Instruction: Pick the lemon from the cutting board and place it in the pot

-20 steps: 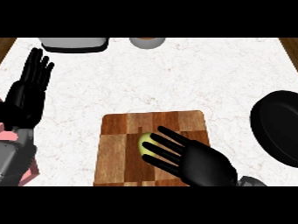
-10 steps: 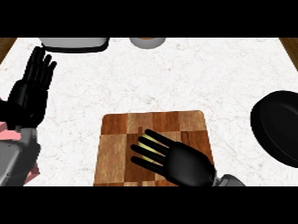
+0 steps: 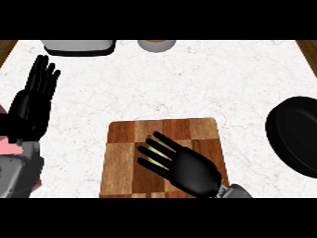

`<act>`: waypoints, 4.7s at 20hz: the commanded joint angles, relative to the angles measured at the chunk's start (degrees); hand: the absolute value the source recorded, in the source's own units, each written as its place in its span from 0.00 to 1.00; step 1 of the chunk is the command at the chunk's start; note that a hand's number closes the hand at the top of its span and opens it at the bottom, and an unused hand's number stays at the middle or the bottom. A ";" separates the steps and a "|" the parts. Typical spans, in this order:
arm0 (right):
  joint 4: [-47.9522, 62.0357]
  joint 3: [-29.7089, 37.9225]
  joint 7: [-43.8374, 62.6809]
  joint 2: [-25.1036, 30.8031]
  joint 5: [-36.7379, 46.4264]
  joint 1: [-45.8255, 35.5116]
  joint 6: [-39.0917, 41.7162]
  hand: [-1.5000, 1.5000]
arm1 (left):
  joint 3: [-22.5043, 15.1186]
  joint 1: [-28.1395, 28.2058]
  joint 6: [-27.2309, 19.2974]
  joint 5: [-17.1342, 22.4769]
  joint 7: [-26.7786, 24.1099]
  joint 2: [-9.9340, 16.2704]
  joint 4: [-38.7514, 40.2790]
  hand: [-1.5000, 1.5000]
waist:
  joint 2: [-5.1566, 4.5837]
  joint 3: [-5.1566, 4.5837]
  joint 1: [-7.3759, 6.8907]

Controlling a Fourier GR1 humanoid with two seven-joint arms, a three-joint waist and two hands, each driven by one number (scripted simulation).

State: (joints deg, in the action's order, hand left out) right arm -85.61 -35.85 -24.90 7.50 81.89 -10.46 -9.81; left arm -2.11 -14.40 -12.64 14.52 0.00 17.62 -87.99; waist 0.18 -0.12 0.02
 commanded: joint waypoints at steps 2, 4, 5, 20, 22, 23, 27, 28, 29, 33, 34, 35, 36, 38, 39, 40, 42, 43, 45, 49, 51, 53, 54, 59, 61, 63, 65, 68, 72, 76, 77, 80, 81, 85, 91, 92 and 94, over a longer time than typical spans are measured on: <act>10.95 2.03 0.84 -6.36 2.47 -4.09 -2.74 0.00 | 1.70 -4.89 -0.32 -0.56 4.78 -0.39 0.36 0.50 | -0.24 0.13 -0.19; 11.63 2.98 -0.51 -6.73 3.05 -4.03 -3.99 0.00 | 2.34 -2.64 1.39 -2.14 -0.54 -1.62 3.06 0.50 | -0.23 0.12 -0.09; 13.25 3.80 -0.73 -7.20 2.79 -4.58 -4.82 0.00 | -0.11 -0.66 -0.08 -3.87 -0.17 -3.28 0.55 0.50 | -0.21 0.13 -0.19; 23.90 -6.80 -0.56 -7.42 2.41 -13.03 -12.49 1.00 | 4.70 -2.73 3.11 -2.68 3.12 -2.19 0.73 0.50 | -0.24 0.13 -0.36; 26.97 -8.07 0.00 -7.42 2.13 -11.44 -16.77 1.00 | 5.21 -0.15 4.92 -2.23 -0.99 -2.53 1.66 0.50 | -0.35 0.13 -0.58; 28.04 -7.53 -0.19 -7.41 1.48 -14.30 -14.87 1.00 | 4.13 -4.16 3.57 -3.26 4.17 -2.14 1.07 0.50 | -0.32 0.15 -0.52; 27.33 -6.76 -0.75 -7.04 3.47 -10.12 -18.40 1.00 | 3.72 -0.64 3.39 -3.57 3.68 -2.92 -2.34 0.50 | -0.17 0.15 -0.36; 27.57 -10.10 3.68 -7.41 2.43 -12.94 -18.24 1.00 | 5.38 -5.00 4.70 -3.01 1.72 -2.27 3.89 0.50 | -0.42 0.14 -0.47; 21.57 -11.39 4.49 -7.40 2.93 -10.44 -15.38 1.00 | 4.06 -3.64 1.71 -4.01 4.64 -3.82 -0.49 0.50 | -0.13 0.15 -0.32; 15.93 -7.95 5.68 -6.78 7.57 -7.31 -20.57 1.00 | 3.76 -1.40 1.67 -5.27 2.05 -4.52 0.21 0.50 | -0.03 0.13 0.39; 12.49 -7.95 4.58 -4.51 5.91 -4.33 -22.51 1.00 | 6.83 -2.32 4.07 -2.39 2.81 -1.88 -0.03 0.50 | 0.02 0.12 0.54; 10.64 -8.61 5.09 -3.28 6.52 -1.38 -23.56 1.00 | 4.48 0.06 3.61 -4.23 1.93 -3.19 -1.00 0.50 | 0.05 0.13 0.53; 13.41 0.87 11.25 -7.32 2.07 -6.89 -17.75 1.00 | 4.73 -0.48 2.68 -4.52 2.48 -2.98 -0.97 0.50 | -0.02 0.15 0.57; 14.22 10.62 22.34 -7.35 -2.52 -9.09 -13.08 1.00 | 5.19 -0.73 3.20 -3.57 2.23 -3.04 -0.73 0.50 | -0.52 0.19 1.34; 14.89 13.85 26.17 -7.37 -3.52 -8.83 -11.40 1.00 | 5.87 -1.25 2.88 -3.52 2.11 -2.71 -0.78 0.50 | -0.84 0.16 2.28; 15.06 16.69 29.53 -7.39 -5.15 -8.39 -11.13 1.00 | 5.63 -0.62 2.66 -3.94 1.88 -2.84 -0.66 0.50 | -1.35 0.28 2.72; 14.84 21.63 37.15 -7.42 -7.08 -8.87 -9.81 1.00 | 6.19 -0.23 2.47 -3.81 1.78 -2.70 -0.43 0.50 | -1.29 0.14 3.08; 14.90 24.24 40.95 -7.44 -7.03 -10.69 -9.73 1.00 | 6.03 -0.38 2.60 -3.91 2.12 -2.46 -0.75 0.50 | -0.97 0.14 2.60; 14.98 28.48 49.66 -7.46 -6.32 -13.48 -10.15 1.00 | 6.01 0.03 2.90 -4.05 1.68 -2.27 -0.51 0.50 | -0.73 -0.09 1.73; 15.71 36.02 66.49 -7.48 0.49 -21.84 -9.00 1.00 | 5.33 -0.12 3.54 -3.81 2.04 -2.41 -1.08 0.50 | -0.10 -0.39 0.02; 16.09 38.47 74.61 -7.49 6.00 -27.00 -8.29 1.00 | 4.92 -0.43 3.98 -3.68 2.36 -2.58 -0.37 0.50 | -0.29 -0.48 -0.48; 16.69 39.91 83.03 -7.21 12.66 -31.06 -6.50 1.00 | 3.93 -1.05 3.87 -3.87 2.20 -3.56 -0.65 0.50 | -0.16 -0.44 -0.59; 17.13 40.35 86.91 -6.78 16.12 -33.20 -5.97 1.00 | 4.76 -2.13 4.26 -3.42 3.20 -2.46 -0.47 0.50 | -0.25 -0.35 -0.95; 18.18 39.83 102.05 -7.47 28.46 -41.45 2.35 1.00 | 3.80 -1.15 3.84 -4.05 1.48 -4.32 0.58 0.50 | -0.22 -0.08 -1.18; 19.49 40.80 104.52 -7.47 30.40 -42.49 4.94 1.00 | 4.20 -2.47 3.38 -4.25 1.17 -4.60 2.12 0.50 | -0.40 -0.03 -0.84; 17.60 44.51 103.32 -7.46 31.37 -42.38 7.56 1.00 | 3.46 -1.43 3.30 -4.96 2.86 -3.86 -0.65 0.50 | 0.01 0.06 -0.39; 14.73 45.50 100.62 -7.47 29.87 -39.20 10.26 1.00 | 3.79 -0.86 2.41 -5.42 1.30 -4.92 0.87 0.50 | 0.12 0.08 0.43; 10.62 47.07 99.01 -7.47 29.74 -36.85 13.35 1.00 | 5.37 -0.77 3.28 -4.42 1.42 -3.86 1.06 0.50 | 0.17 0.08 0.66; -2.37 49.88 92.56 -6.62 27.87 -30.15 15.05 1.00 | 6.45 -0.46 4.22 -4.00 1.79 -2.58 0.25 0.50 | 0.38 0.11 1.37; -12.31 50.45 88.44 -6.75 27.09 -19.19 13.67 1.00 | 4.49 0.68 2.93 -5.25 1.20 -5.43 -0.46 0.50 | 0.16 0.11 0.97; -12.65 52.69 86.63 -5.16 24.51 -18.89 12.54 1.00 | 5.74 1.09 4.93 -4.42 0.02 -4.11 1.07 0.50 | 0.02 0.11 0.72; -13.64 56.43 82.35 -2.29 19.11 -14.89 9.70 1.00 | 4.32 -0.31 2.60 -5.95 4.84 -4.66 -3.25 0.50 | -0.04 0.15 0.29; -15.35 56.65 81.65 -1.17 18.56 -15.26 13.78 1.00 | 5.98 0.58 5.69 -3.87 2.66 -3.70 -2.23 0.50 | -0.06 0.12 0.24; -17.19 56.17 80.57 -3.08 15.95 -5.59 6.17 1.00 | 4.17 -1.17 3.46 -6.45 1.92 -6.70 0.24 0.50 | -0.13 0.13 0.30; -9.21 63.48 77.61 2.36 7.43 -5.93 6.29 1.00 | 10.03 -1.37 9.25 -2.25 2.43 -1.15 0.35 0.50 | -0.19 0.12 0.06; -10.10 62.13 77.81 1.55 7.07 -5.85 10.21 1.00 | 7.37 -1.68 5.97 -5.26 0.25 -4.95 1.88 0.50 | -0.18 0.11 0.22; -6.75 66.90 77.29 0.15 -0.10 -6.49 4.01 1.00 | 4.88 -0.56 3.76 -6.80 4.22 -5.98 -2.72 0.50 | -0.13 0.19 0.04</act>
State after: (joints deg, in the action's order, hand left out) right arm -95.16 26.38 53.19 7.41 89.53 -16.46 -4.15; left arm 4.46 -15.53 -7.32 9.21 3.02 13.12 -88.91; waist 0.03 0.04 0.13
